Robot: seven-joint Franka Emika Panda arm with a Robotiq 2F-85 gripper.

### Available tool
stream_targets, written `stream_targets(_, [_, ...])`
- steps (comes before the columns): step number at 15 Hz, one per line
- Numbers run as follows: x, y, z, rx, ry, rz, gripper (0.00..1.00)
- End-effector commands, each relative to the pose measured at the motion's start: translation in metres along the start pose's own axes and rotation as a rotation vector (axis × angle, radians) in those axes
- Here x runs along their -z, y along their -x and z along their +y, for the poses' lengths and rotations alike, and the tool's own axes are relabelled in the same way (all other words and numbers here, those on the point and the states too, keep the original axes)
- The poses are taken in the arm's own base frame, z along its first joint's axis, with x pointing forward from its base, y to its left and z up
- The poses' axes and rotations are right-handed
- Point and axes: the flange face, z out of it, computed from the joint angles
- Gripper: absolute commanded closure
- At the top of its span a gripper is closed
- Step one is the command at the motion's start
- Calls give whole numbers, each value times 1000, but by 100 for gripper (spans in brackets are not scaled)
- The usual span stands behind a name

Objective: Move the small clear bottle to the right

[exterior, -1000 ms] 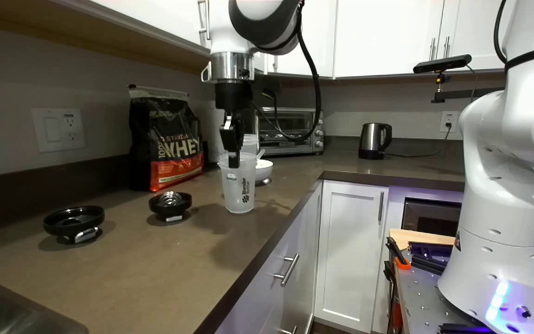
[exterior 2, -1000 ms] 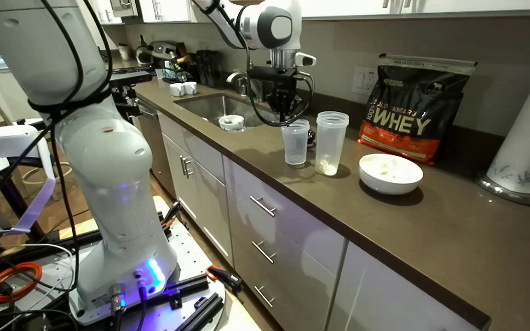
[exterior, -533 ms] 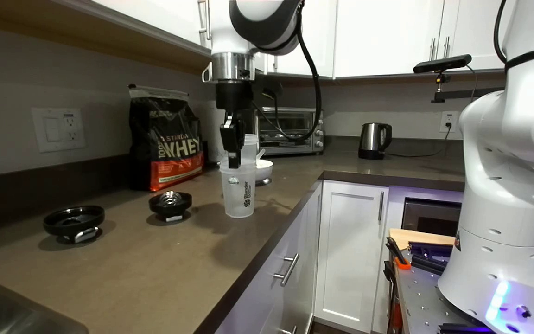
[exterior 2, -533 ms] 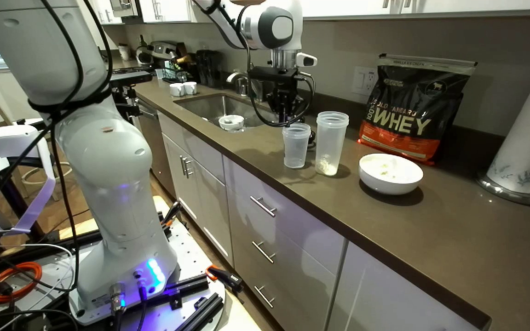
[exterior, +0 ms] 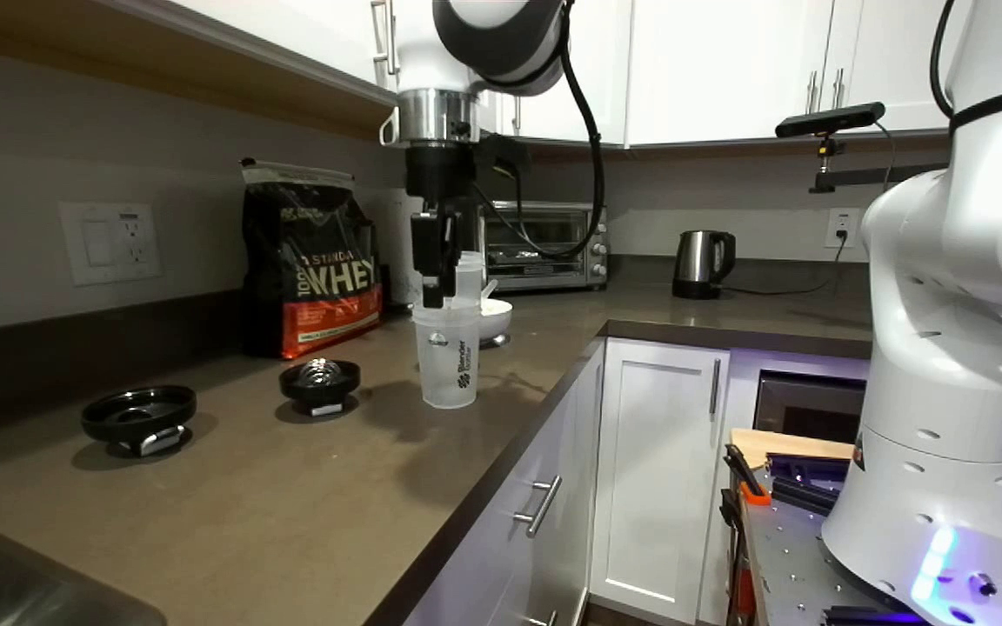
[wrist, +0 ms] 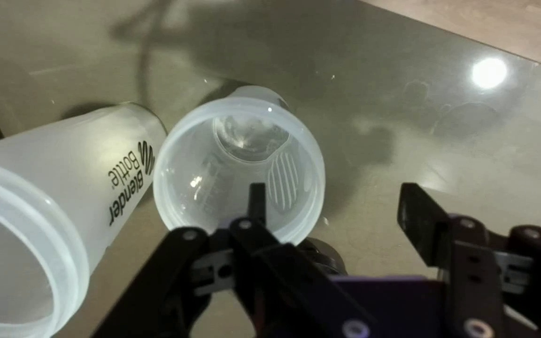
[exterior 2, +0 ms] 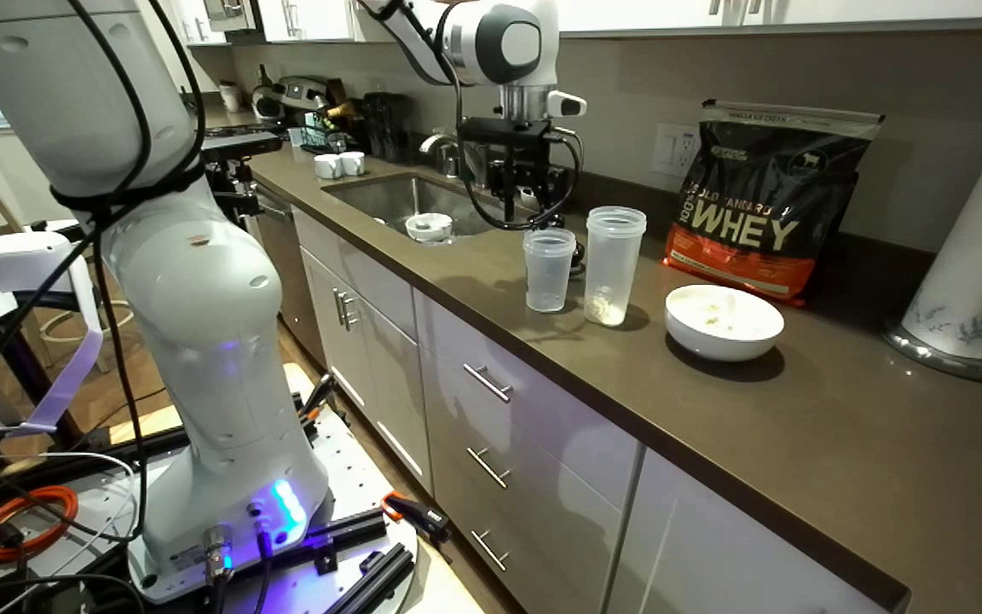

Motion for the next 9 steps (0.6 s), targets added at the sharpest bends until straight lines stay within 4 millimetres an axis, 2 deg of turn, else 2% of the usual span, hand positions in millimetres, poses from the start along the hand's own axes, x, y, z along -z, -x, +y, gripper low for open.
stream_targets(1, [20,7,-2,8,21,4,1])
stream_targets(9, [44,18,-3,1,44,28,0])
